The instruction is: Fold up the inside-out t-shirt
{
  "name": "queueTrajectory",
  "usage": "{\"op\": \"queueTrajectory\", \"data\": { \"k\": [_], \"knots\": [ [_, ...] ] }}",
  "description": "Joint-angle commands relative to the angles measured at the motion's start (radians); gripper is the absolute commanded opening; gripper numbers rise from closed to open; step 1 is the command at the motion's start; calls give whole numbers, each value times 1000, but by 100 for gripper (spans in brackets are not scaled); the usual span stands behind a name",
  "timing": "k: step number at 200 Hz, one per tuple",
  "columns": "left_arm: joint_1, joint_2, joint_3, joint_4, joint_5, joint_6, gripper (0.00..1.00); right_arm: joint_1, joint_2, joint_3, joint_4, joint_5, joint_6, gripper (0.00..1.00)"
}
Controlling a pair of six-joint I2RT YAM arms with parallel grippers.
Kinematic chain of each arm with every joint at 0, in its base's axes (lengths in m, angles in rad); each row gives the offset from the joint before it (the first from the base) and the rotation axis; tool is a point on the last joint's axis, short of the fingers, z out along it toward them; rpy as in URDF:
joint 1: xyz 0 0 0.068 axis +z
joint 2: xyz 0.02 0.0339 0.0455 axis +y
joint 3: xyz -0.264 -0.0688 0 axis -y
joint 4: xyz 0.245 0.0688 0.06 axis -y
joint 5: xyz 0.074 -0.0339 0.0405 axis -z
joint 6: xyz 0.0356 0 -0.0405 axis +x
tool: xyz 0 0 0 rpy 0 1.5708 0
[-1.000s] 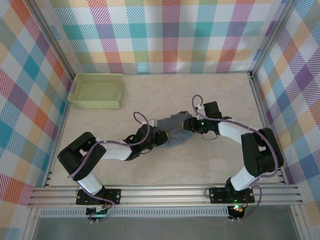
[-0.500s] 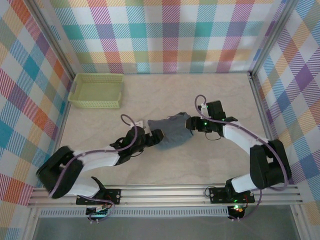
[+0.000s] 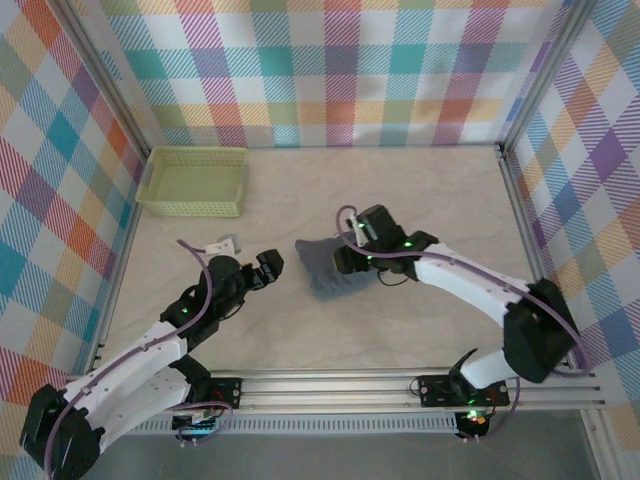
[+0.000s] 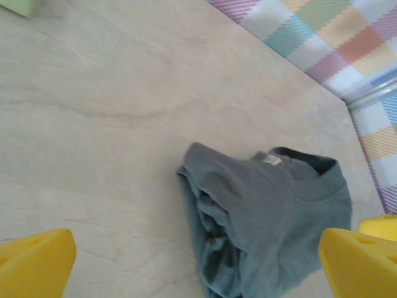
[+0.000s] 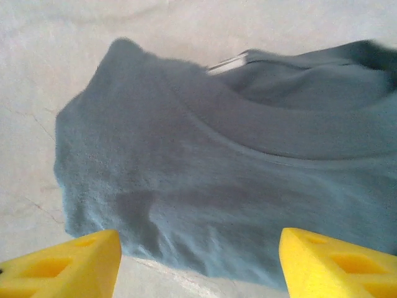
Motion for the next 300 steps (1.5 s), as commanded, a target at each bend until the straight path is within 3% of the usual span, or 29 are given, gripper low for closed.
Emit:
{"op": "queueTrajectory", "data": {
  "k": [1, 23, 42, 162, 203, 235, 260, 267, 287, 300],
  "knots": [
    [41, -51, 1, -109, -10, 39, 100, 26, 123, 62, -33, 31, 20, 70],
    [60, -83, 0, -134, 1, 47, 100, 16, 238, 118, -20, -2, 27, 73],
    [70, -95, -4, -144, 6, 50, 100, -53, 319, 161, -29, -3, 1, 73],
    [148, -156, -3, -259, -63, 137, 100, -653, 614, 601, -154, -7, -391, 72],
    [161, -164, 2, -275, -129, 186, 100, -709, 636, 671, -171, -4, -536, 72],
    [162, -138, 11, -265, -246, 228, 100, -707, 486, 552, -116, -45, -500, 74],
    [166, -76, 3, -117, -392, 399, 100, -705, 241, 281, 59, -81, -409, 76],
    [175, -51, -7, -60, -427, 455, 100, -706, 177, 183, 129, -81, -360, 81],
    [257, 45, -49, 110, -365, 566, 100, -706, -2, -92, 349, -53, -313, 86],
    [304, 148, -60, 227, -322, 624, 100, -707, -76, -258, 505, -49, -301, 95]
  ]
}}
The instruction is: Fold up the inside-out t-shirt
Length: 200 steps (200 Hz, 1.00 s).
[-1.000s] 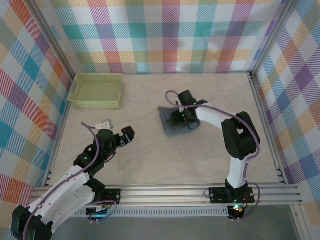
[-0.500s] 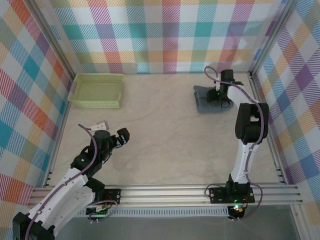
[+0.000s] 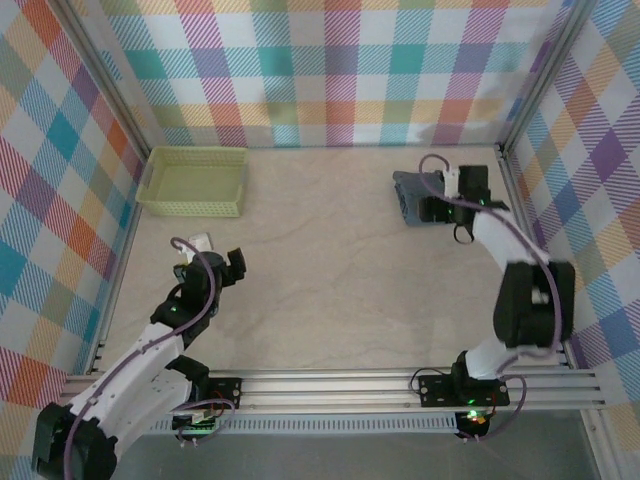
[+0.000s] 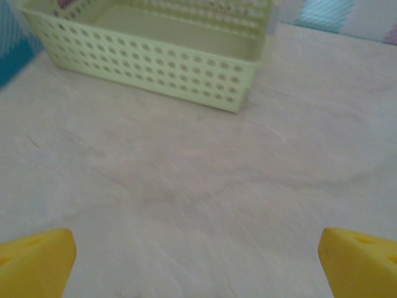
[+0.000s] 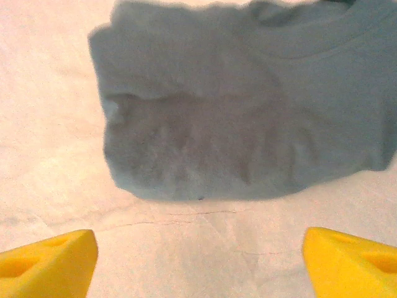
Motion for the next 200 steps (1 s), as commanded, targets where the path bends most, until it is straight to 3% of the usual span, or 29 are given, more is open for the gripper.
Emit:
{"op": "queueTrajectory", "data": {
  "k": [1, 35, 46, 64, 75, 81, 93, 107, 117, 132, 200],
  "knots": [
    [84, 135, -36, 266, 2, 187, 100, -2, -106, -257, 331, -3, 78, 96],
    [141, 459, -21, 517, 100, 309, 100, -2, -115, -459, 553, 11, 107, 100],
    [151, 511, 12, 536, 145, 338, 100, -2, -90, -470, 592, 11, 101, 100],
    [172, 584, 0, 715, 225, 383, 100, -1, -89, -509, 718, -65, 65, 100],
    [206, 623, 44, 676, 344, 360, 100, -2, -79, -533, 800, -98, 48, 100],
    [218, 668, 32, 743, 422, 370, 100, -7, -52, -554, 888, -122, 55, 100],
    [253, 685, 10, 799, 389, 306, 100, -8, 21, -599, 1050, -166, 46, 100],
    [299, 752, -66, 1022, 417, 269, 100, -9, 6, -600, 1014, -169, 38, 100],
    [303, 725, -31, 904, 445, 273, 100, -9, 25, -621, 1071, -159, 44, 100],
    [300, 739, -3, 868, 492, 295, 100, -9, 27, -621, 1068, -125, 58, 100],
    [302, 742, -4, 877, 464, 285, 100, 0, 32, -605, 1050, -47, 72, 100]
  ]
}}
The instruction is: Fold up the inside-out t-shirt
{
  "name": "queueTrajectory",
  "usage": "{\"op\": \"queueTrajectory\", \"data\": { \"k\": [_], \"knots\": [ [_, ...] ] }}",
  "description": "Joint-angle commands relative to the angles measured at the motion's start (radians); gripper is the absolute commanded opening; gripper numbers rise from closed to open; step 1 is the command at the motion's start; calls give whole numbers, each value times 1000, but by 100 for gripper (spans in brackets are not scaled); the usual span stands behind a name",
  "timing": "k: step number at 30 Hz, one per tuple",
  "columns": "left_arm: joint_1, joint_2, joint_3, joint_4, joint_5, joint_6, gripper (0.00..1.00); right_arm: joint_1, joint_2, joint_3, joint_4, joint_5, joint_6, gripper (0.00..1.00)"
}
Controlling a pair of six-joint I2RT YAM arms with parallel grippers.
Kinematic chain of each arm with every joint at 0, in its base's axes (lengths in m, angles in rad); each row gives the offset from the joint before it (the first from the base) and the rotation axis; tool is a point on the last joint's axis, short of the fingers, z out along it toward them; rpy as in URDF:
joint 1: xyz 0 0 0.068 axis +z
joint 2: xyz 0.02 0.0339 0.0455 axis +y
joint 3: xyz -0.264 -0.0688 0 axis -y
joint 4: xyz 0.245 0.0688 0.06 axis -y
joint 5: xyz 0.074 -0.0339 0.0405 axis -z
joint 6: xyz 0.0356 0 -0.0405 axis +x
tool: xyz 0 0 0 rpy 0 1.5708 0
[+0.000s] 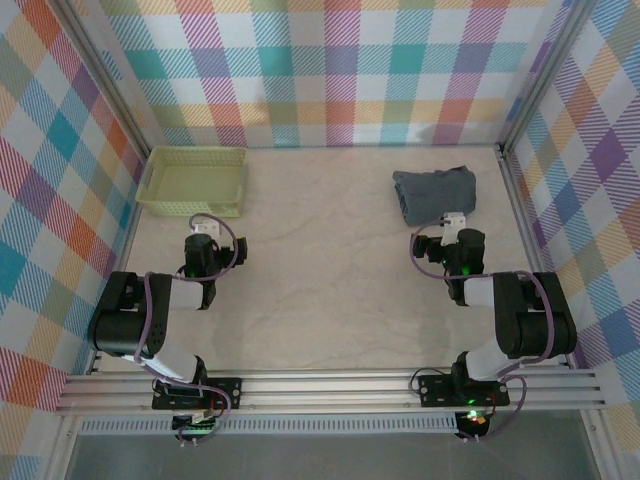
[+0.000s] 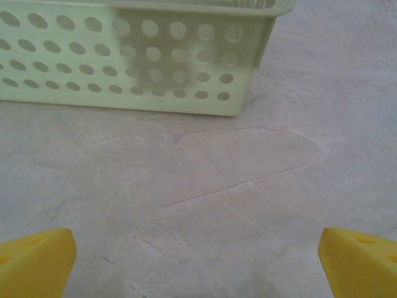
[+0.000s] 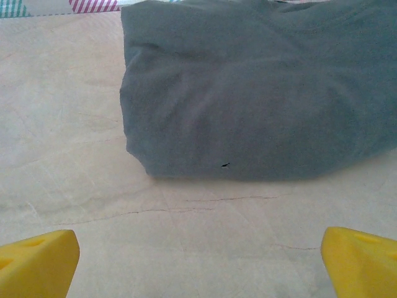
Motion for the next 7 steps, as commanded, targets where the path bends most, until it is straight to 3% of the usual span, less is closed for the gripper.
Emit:
{"op": "queueTrajectory", "data": {
  "k": [1, 7],
  "knots": [
    [2, 2, 20, 37, 9, -11, 100, 4, 6, 12, 47, 18, 7, 100],
    [1, 3, 20, 37, 9, -12, 100, -6, 7, 17, 38, -4, 16, 100]
  ]
}}
